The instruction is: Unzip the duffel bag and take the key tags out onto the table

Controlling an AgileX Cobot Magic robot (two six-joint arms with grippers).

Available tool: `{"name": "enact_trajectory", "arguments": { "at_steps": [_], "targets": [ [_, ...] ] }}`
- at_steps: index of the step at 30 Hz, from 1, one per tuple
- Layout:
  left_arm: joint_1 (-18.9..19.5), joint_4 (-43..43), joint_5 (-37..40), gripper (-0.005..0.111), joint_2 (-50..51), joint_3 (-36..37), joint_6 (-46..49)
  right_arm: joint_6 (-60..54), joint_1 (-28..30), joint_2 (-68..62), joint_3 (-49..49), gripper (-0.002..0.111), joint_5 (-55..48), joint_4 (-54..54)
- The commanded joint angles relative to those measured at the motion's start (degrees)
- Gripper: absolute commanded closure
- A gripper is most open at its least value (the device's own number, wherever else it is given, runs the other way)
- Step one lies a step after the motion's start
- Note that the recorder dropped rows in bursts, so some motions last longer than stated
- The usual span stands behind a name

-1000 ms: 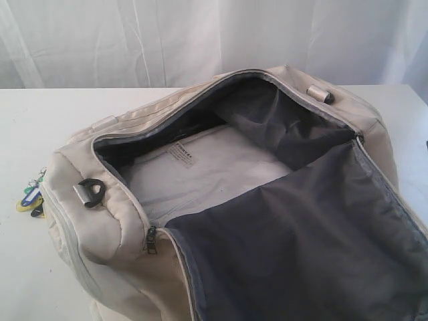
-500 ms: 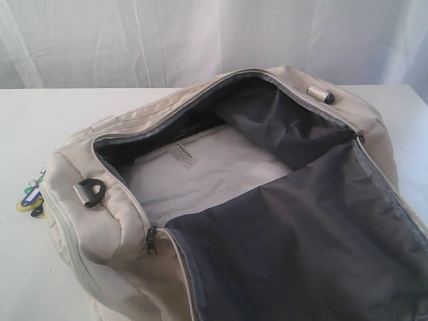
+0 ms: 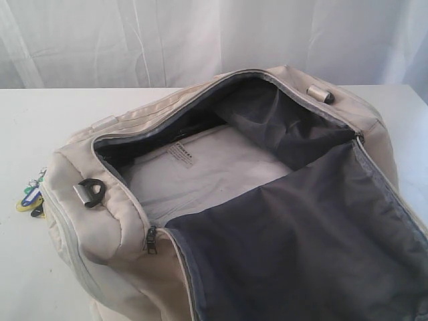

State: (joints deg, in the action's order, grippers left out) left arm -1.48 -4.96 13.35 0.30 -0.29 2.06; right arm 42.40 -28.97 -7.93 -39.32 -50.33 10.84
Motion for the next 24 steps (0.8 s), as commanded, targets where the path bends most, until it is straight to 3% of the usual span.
{"name": "enact_trajectory", "arguments": {
  "at_steps": [1,4,9,13,18,24],
  "targets": [
    [0.1,-0.2,-0.1,0.107,-0.3,0.3,-0.1,-4.9,0.4,3.8,9.2,0.107,7.5,-0.6],
    [0.1,-0.2,-0.1,0.107,-0.3,0.3,-0.1,-14.8,0.4,6.8,15.3,0.107,22.1,-4.5],
    [0.1,-0.2,-0.1,0.107,-0.3,0.3,-0.1,-42.4,0.4,7.9,25.4,0.107,48.8,-17.0],
    [0.1,-0.2,-0.1,0.107,-0.3,0.3,-0.1,-44.3,0.4,7.9,32.1,0.107,57.5,-16.7],
    [0.1,-0.2,-0.1,0.107,-0.3,0.3,-0.1,-44.3,1.4,7.9,39.3,0.107,59.2,-14.2],
    [0.1,-0.2,-0.1,0.107,-0.3,0.3,-0.1,-44.3,9.6,7.9,39.3,0.107,38.6,-8.7]
  ]
}}
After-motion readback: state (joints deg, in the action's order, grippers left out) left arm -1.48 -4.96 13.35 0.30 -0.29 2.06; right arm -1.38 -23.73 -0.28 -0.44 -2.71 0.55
